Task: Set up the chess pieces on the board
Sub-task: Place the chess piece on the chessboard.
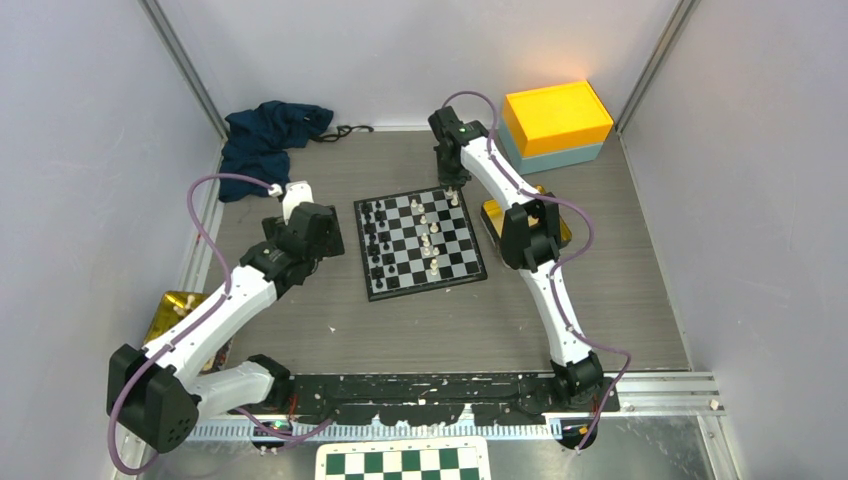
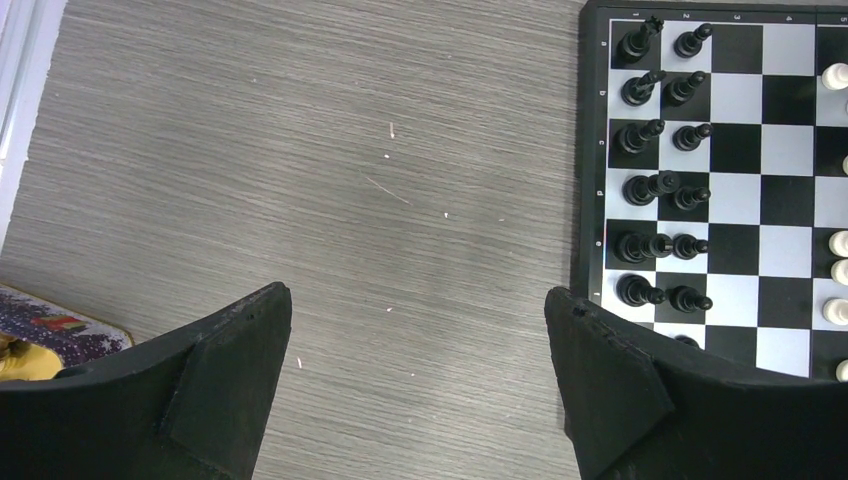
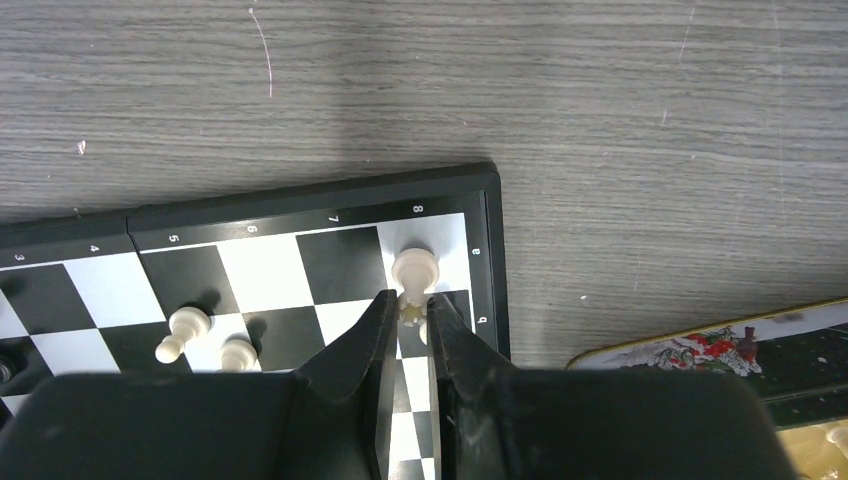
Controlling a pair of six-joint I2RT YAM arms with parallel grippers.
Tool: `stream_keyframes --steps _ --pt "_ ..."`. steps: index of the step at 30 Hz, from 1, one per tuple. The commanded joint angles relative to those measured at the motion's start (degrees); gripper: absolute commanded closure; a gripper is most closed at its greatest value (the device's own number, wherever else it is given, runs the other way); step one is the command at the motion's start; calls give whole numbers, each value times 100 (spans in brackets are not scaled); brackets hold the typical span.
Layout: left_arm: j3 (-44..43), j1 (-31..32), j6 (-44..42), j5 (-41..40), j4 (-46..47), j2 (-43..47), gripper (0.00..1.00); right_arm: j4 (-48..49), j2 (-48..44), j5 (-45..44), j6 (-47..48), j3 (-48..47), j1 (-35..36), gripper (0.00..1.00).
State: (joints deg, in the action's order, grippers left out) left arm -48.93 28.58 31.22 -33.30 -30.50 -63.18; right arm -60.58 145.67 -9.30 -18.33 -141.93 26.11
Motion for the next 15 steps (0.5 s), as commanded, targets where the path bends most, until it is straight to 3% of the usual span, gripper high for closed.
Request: stream_keyframes --steps 1,15 --pt "-205 -28 -12 -37 238 -15 2 19 -3 44 -38 -265 -53 96" --pt "-275 -28 -98 -30 274 -115 1 20 78 88 -60 -309 -102 90"
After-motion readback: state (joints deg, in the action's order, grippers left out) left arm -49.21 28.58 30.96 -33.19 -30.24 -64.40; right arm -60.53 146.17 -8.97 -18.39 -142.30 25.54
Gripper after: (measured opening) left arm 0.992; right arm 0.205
